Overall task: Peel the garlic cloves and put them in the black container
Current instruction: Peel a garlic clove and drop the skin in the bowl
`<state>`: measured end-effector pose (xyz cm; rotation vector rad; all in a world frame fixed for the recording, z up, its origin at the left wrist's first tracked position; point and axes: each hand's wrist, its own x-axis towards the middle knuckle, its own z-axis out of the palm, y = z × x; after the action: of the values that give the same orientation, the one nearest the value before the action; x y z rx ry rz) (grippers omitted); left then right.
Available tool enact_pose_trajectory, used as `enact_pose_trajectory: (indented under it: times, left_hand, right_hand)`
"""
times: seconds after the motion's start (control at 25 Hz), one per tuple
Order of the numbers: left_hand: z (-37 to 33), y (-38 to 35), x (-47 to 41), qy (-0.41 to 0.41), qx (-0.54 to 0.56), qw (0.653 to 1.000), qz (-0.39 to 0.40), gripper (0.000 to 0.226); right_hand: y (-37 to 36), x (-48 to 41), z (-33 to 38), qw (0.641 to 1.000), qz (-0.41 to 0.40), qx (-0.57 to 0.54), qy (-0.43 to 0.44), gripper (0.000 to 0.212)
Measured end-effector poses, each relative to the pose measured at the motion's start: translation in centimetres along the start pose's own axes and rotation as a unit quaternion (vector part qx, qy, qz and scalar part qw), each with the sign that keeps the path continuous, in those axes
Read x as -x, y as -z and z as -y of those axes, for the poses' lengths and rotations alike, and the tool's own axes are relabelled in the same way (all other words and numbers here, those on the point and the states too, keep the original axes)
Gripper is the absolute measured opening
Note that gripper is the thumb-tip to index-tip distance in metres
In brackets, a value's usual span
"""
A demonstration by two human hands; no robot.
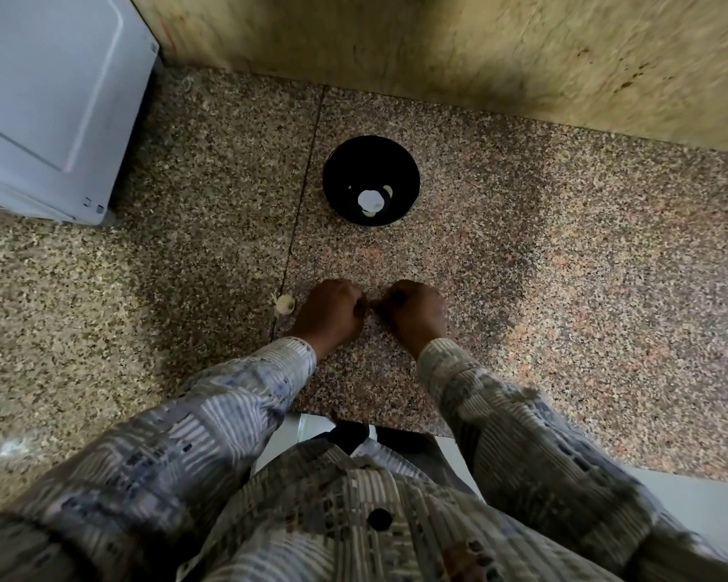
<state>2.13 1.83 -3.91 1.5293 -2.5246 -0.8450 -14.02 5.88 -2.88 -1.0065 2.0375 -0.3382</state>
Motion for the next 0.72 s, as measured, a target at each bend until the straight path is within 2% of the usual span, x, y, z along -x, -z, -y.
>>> enact_pose_trajectory:
  times: [0.12,0.2,0.28,0.36,0.44,0.52,0.6,0.68,0.72]
  left_hand:
    - [-0.2,0.0,0.1,-0.004,0.007,1.000,-0.011,0.011]
    - [-0.2,0.1,0.1,0.007,0.018,1.000,-0.010,0.011]
    - [-0.2,0.4,0.5,0.022,0.044,0.999,-0.010,0.010]
    - [-0.3,0.6,1.0,0.021,0.068,0.997,-0.020,0.007]
    - [-0.8,0.5,1.7,0.041,0.116,0.992,-0.030,0.006]
    - [-1.5,0.2,2.2,0.096,0.204,0.974,-0.032,0.006]
    - [-1.7,-0.2,2.3,0.149,0.280,0.947,-0.042,0.006]
    - [-2.0,-0.5,2.3,0.191,0.334,0.922,-0.045,0.005]
    - [-2.2,-0.5,2.2,0.220,0.360,0.905,-0.047,0.006]
  right_hand:
    - [-0.1,0.5,-0.1,0.999,0.007,0.022,0.026,0.017]
    - [-0.1,0.5,0.0,1.000,0.001,0.000,0.022,0.017]
    - [-0.2,1.1,-0.1,0.998,0.023,-0.015,0.060,0.011]
    - [-0.1,1.8,-1.0,0.994,0.046,-0.069,0.075,0.005]
    - [0.1,2.3,-1.6,0.982,0.067,-0.173,0.028,0.005]
    - [0.5,2.9,-1.2,0.953,0.095,-0.286,-0.027,0.008]
    - [0.7,3.6,-0.5,0.929,0.117,-0.347,-0.048,0.015]
    - [0.8,4.0,-0.4,0.922,0.115,-0.368,-0.044,0.015]
    - [0.9,4.1,-0.5,0.930,0.104,-0.353,-0.024,0.012]
